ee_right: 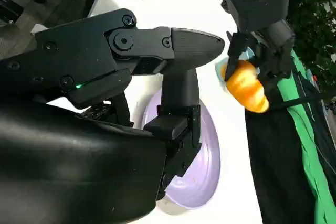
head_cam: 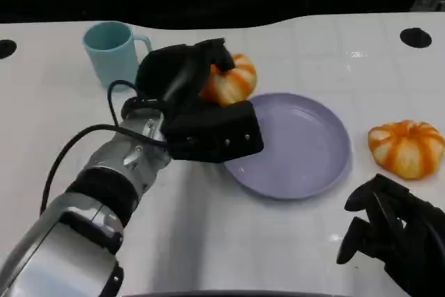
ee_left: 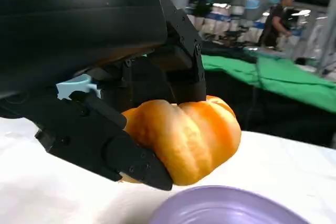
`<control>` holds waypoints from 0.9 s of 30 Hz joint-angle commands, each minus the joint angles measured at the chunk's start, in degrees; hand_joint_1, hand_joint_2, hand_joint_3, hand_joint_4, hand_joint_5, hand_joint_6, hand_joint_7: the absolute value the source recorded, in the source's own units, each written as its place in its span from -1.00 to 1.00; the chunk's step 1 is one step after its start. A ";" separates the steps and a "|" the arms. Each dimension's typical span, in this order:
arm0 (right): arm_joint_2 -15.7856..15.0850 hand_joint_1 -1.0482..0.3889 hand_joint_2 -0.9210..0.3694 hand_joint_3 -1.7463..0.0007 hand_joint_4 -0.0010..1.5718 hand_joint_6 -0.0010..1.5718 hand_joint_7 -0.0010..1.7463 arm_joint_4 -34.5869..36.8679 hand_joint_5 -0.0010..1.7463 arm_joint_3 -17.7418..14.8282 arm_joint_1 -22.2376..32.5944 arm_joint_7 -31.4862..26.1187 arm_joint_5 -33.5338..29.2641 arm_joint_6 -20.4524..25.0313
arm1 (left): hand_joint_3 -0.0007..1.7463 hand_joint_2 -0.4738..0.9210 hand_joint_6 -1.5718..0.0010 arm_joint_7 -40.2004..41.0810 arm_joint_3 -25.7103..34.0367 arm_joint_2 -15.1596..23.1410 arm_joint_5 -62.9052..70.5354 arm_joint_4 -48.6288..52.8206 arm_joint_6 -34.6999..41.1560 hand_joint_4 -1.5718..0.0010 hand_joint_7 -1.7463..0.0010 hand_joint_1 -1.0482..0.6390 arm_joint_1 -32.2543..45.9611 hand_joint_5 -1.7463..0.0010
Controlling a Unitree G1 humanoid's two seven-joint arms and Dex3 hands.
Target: Grasp the bread from the table and place it into the plate.
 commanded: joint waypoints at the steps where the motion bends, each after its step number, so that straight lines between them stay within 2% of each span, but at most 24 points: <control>1: -0.33 -0.16 -1.00 0.57 -0.20 -0.36 0.81 -0.04 1.00 -0.46 -0.07 0.31 0.64 -0.50 | -0.60 0.85 0.05 -0.82 -0.90 -1.35 0.10 0.03 -1.23 -0.22 -0.57 -0.06 -2.62 -1.00; 3: -0.36 -0.16 -1.00 0.57 -0.20 -0.36 0.81 -0.05 1.00 -0.44 -0.01 0.38 0.53 -0.62 | -0.62 0.84 0.04 -1.72 -1.27 -2.43 0.08 0.29 -0.53 -0.22 -0.50 -0.07 -3.08 -1.00; 5: -0.46 -0.16 -1.00 0.55 -0.19 -0.36 0.82 0.08 1.00 -0.39 0.04 0.60 0.39 -0.95 | -0.75 0.88 -0.01 -2.62 -1.52 -3.38 0.00 0.49 0.23 -0.20 -0.28 -0.08 -3.42 -1.00; 8: -0.34 -0.16 -1.00 0.55 -0.19 -0.36 0.82 -0.20 1.00 -0.31 0.19 0.40 0.37 -0.78 | -0.80 0.90 -0.04 -4.65 -1.80 -4.72 -0.08 0.92 1.86 -0.20 -0.21 -0.08 -4.03 -1.00; 10: -0.15 -0.16 -1.00 0.56 -0.20 -0.36 0.83 -0.52 1.00 -0.17 0.41 0.14 0.37 -0.61 | -0.81 0.98 -0.09 -6.72 -2.29 -6.42 0.04 1.64 3.46 -0.16 0.23 -0.11 -4.84 -1.00; 12: -0.15 -0.15 -1.00 0.55 -0.21 -0.37 0.83 -0.46 1.00 -0.04 0.55 0.52 0.44 -1.03 | -0.80 1.00 -0.14 -7.81 -2.56 -7.31 0.13 2.20 4.12 -0.13 0.40 -0.12 -5.36 -1.00; 17: 0.01 -0.16 -1.00 0.54 -0.20 -0.38 0.83 -0.60 1.00 0.36 0.73 0.41 0.23 -1.19 | -0.73 1.00 -0.19 -9.69 -3.08 -8.99 0.03 3.47 5.88 -0.10 0.43 -0.13 -6.18 -1.00; 20: 0.01 -0.16 -1.00 0.53 -0.21 -0.38 0.83 -0.98 1.00 0.86 0.90 0.02 -0.31 -1.18 | -0.72 1.00 -0.07 -10.74 -3.10 -10.23 -0.21 4.17 7.31 -0.01 0.53 -0.12 -6.44 -1.00; 22: 0.00 -0.15 -1.00 0.53 -0.22 -0.39 0.83 -0.96 1.00 1.07 1.03 0.20 -0.34 -1.58 | -0.70 1.00 -0.06 -10.98 -3.17 -10.75 -0.22 4.53 7.73 0.00 0.57 -0.13 -6.44 -1.00; 25: 0.15 -0.16 -1.00 0.53 -0.23 -0.41 0.83 -1.07 1.00 1.22 1.14 0.09 -0.10 -1.60 | -0.73 1.00 0.01 -10.56 -3.59 -11.37 0.16 5.11 8.10 0.03 0.64 -0.10 -6.30 -0.95; 27: 0.11 -0.16 -1.00 0.54 -0.24 -0.41 0.83 -1.28 1.00 1.46 1.27 -0.04 -0.36 -1.63 | -0.83 0.96 -0.10 -10.03 -4.14 -11.75 0.64 5.80 8.53 0.01 0.60 -0.08 -6.29 -0.99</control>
